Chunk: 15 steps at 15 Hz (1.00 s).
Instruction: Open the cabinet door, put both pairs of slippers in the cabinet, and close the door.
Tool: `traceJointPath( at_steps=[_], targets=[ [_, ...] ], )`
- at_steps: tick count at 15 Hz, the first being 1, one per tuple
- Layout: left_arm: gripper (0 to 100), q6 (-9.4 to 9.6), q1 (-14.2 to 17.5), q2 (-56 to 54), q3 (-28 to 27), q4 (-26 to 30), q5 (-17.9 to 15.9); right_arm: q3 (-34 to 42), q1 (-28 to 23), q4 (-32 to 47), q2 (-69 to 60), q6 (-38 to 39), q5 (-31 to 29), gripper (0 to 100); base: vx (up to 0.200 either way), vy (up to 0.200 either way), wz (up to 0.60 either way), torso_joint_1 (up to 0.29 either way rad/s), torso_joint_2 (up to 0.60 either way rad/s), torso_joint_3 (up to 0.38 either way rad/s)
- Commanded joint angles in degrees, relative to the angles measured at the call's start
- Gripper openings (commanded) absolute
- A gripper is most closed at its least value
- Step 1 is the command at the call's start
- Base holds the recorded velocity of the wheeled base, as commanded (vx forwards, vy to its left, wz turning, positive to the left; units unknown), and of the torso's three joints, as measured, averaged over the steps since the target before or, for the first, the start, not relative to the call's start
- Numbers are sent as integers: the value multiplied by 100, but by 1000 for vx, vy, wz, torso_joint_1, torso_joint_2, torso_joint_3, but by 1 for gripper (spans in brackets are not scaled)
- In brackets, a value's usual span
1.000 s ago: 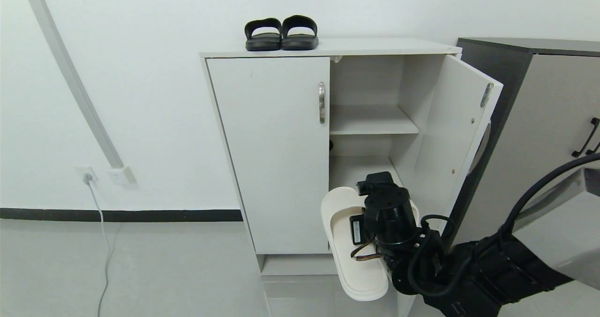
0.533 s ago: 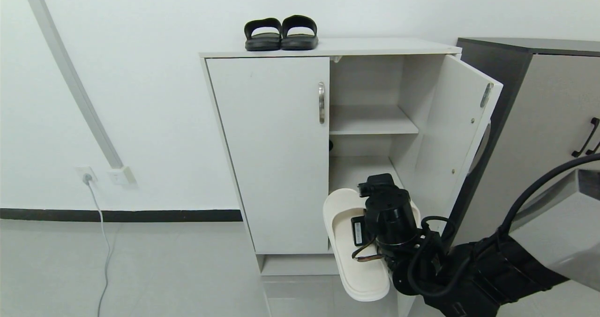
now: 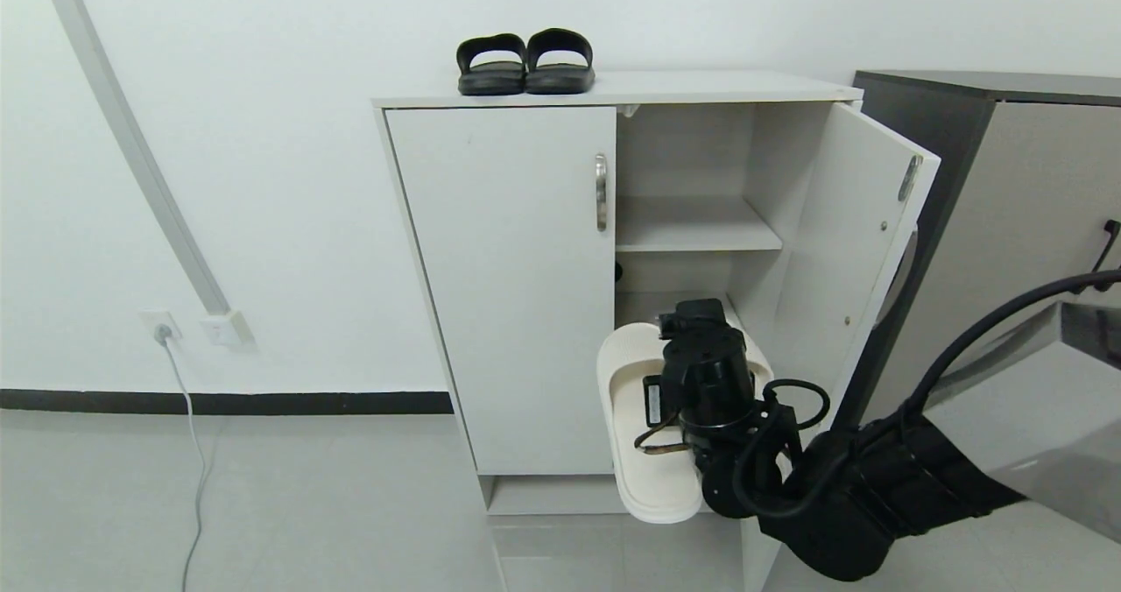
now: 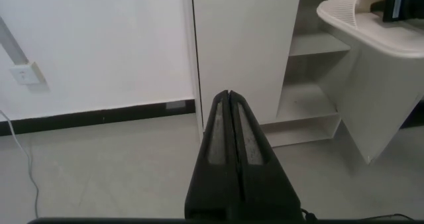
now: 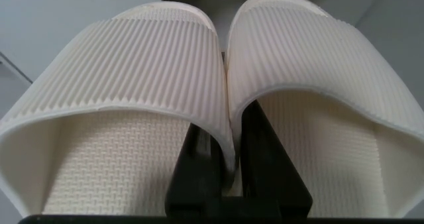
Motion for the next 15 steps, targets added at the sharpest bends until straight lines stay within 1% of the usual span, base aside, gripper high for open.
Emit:
traceJointPath(
  at_steps=[1,2,6,15],
  targets=[
    [0,-5,0,19,1,1,-4,-567,-7,441,6,38,-62,0,0,0,0,0,0,0],
    [0,-5,0,19,1,1,-4,-699,-7,591,6,118,-62,0,0,0,0,0,0,0],
    [0,-5,0,19,1,1,-4,-866,-42,749,41,197,-80,0,0,-200,0,4,4,0],
    [0,-14,0,19,1,1,-4,-998,-33,722,401,179,-71,0,0,0,0,0,0,0]
  ],
)
